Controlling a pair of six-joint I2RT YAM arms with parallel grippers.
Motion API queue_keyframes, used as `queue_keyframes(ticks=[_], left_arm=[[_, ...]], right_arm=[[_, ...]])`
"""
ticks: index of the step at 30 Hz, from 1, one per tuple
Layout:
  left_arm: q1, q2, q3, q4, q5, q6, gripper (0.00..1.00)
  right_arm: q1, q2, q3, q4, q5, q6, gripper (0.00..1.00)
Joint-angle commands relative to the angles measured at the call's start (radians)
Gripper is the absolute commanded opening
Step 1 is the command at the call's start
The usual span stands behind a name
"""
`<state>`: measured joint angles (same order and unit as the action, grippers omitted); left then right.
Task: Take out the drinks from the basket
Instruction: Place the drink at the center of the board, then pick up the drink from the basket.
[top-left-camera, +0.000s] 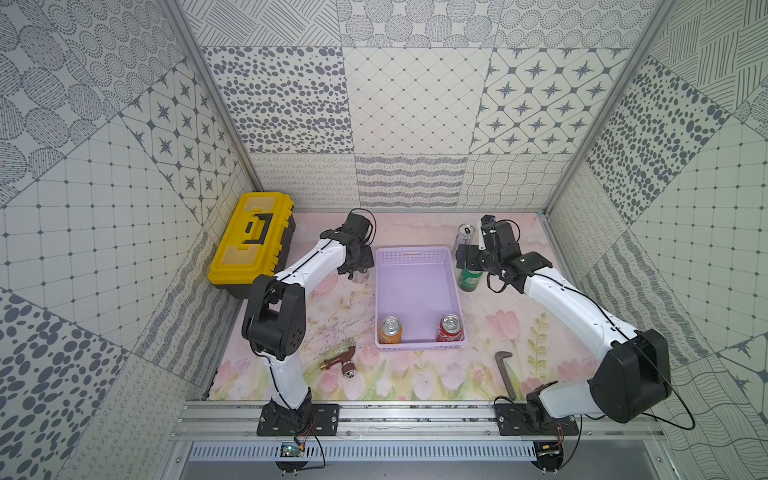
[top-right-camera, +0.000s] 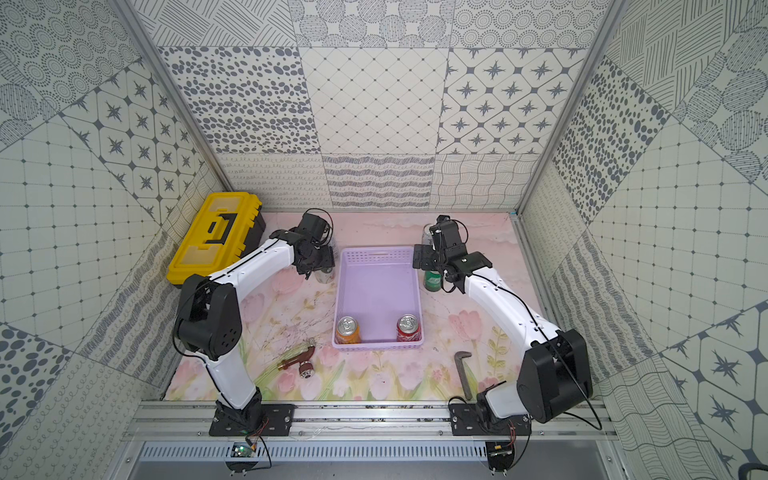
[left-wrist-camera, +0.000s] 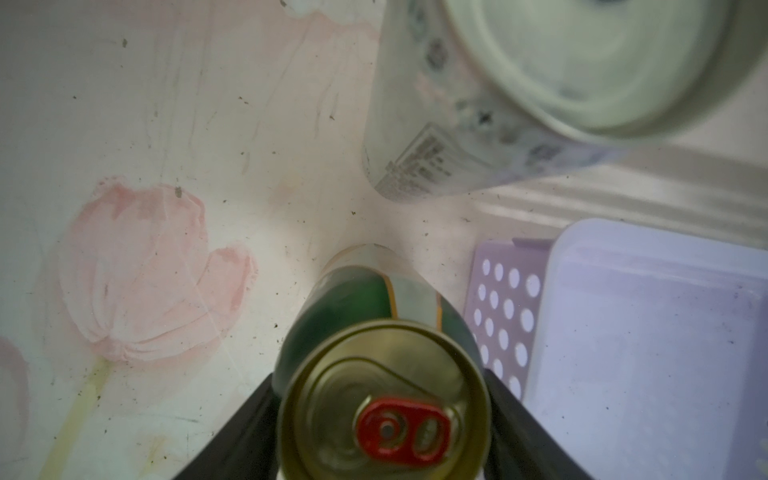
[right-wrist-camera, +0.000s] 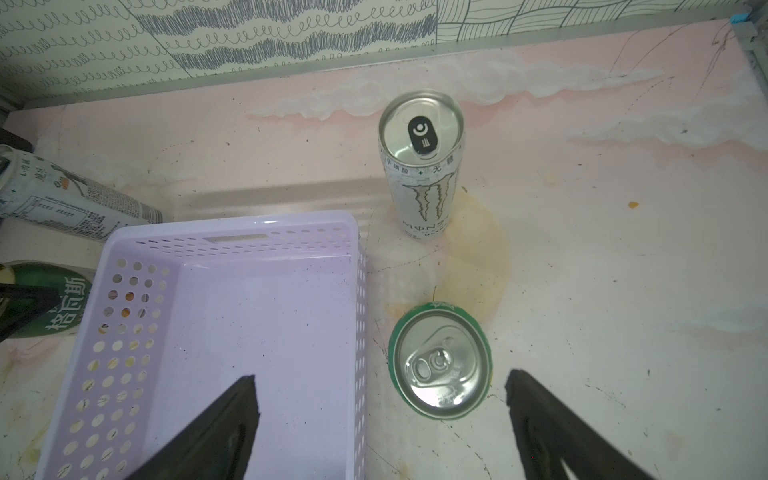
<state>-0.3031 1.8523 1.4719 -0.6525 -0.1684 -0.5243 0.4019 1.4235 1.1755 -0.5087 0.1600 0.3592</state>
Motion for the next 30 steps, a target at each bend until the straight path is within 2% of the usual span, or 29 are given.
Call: queue_keyframes(ticks=[1, 8, 9, 10, 17, 20, 30], left_arm=[[0.01, -0.007, -0.007, 0.07, 0.004, -0.018, 0.7], [0.006, -0.091, -0.035, 0.091, 0.017, -0.032, 0.92], [0.002, -0.105, -0.039, 0.091, 0.02, -0.033, 0.98], [-0.002, -0.119, -0.041, 0.093, 0.024, -0.035, 1.0], [-0.049, -0.232, -0.111, 0.13, 0.071, -0.061, 1.0], [-0.087, -0.303, -0.148, 0.145, 0.052, -0.05, 1.0], [-0.142, -0.406, -0.238, 0.147, 0.12, -0.098, 1.0]], right_arm=[[-0.009, -0.017, -0.014, 0.042, -0.018, 0.016, 0.97], [-0.022, -0.011, -0.01, 0.042, -0.057, 0.024, 0.97], [-0.024, -0.009, -0.009, 0.042, -0.063, 0.023, 0.97], [-0.024, -0.007, -0.008, 0.042, -0.067, 0.021, 0.97], [-0.019, -0.012, -0.016, 0.027, -0.148, 0.029, 0.97], [-0.005, -0.03, -0.043, 0.01, -0.2, 0.037, 0.97], [0.122, -0.077, -0.114, -0.14, -0.243, -0.023, 0.95]])
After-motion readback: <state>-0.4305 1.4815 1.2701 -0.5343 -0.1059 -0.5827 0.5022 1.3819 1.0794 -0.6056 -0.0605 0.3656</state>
